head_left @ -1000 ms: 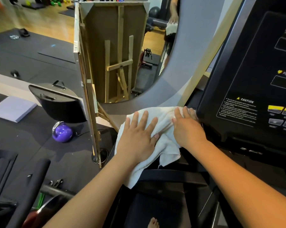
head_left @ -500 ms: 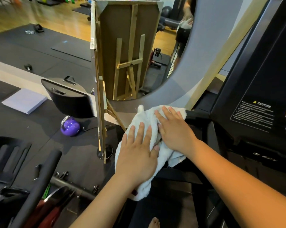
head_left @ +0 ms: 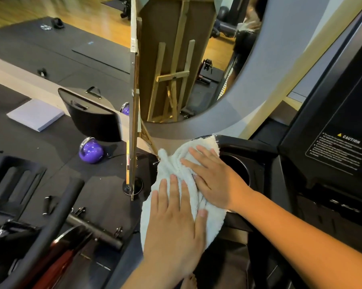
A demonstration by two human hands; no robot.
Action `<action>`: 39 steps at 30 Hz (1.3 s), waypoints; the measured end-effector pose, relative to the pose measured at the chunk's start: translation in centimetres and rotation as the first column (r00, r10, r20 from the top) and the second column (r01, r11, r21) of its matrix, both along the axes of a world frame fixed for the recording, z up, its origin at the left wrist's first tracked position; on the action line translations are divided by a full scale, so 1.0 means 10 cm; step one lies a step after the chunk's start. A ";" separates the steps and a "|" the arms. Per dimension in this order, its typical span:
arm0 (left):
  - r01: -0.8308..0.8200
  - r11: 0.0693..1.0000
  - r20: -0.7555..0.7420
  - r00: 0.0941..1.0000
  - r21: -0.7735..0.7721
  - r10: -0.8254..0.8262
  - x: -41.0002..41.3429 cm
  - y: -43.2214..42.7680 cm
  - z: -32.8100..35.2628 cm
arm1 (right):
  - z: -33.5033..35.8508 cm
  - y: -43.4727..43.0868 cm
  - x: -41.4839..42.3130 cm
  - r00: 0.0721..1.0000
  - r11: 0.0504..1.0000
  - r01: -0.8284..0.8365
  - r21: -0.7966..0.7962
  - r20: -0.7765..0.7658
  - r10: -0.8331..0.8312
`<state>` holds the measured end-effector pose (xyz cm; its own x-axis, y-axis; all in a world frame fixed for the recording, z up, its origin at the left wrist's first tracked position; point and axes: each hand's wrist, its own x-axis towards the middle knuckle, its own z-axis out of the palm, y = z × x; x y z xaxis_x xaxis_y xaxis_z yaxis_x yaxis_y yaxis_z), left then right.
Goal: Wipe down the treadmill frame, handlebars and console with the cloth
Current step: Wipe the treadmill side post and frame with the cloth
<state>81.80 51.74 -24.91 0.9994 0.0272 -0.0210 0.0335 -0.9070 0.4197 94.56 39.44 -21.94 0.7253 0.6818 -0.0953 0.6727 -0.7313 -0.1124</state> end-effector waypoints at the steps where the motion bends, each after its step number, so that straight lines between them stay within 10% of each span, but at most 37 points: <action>1: 0.002 1.000 0.003 1.000 -0.003 -0.002 0.01 0.00 0.00 | 0.00 0.00 0.01 1.000 1.000 0.002 -0.002 0.006 -0.002; 16: 0.020 0.997 -0.239 0.971 0.076 -0.001 0.68 -0.01 0.22 | -0.08 0.13 0.47 0.988 0.993 0.087 0.082 0.117 -0.097; 39: -0.059 0.987 -0.112 0.991 0.151 0.077 1.20 -0.21 0.13 | 0.01 0.13 1.07 0.983 0.984 0.160 -0.075 -0.076 -0.166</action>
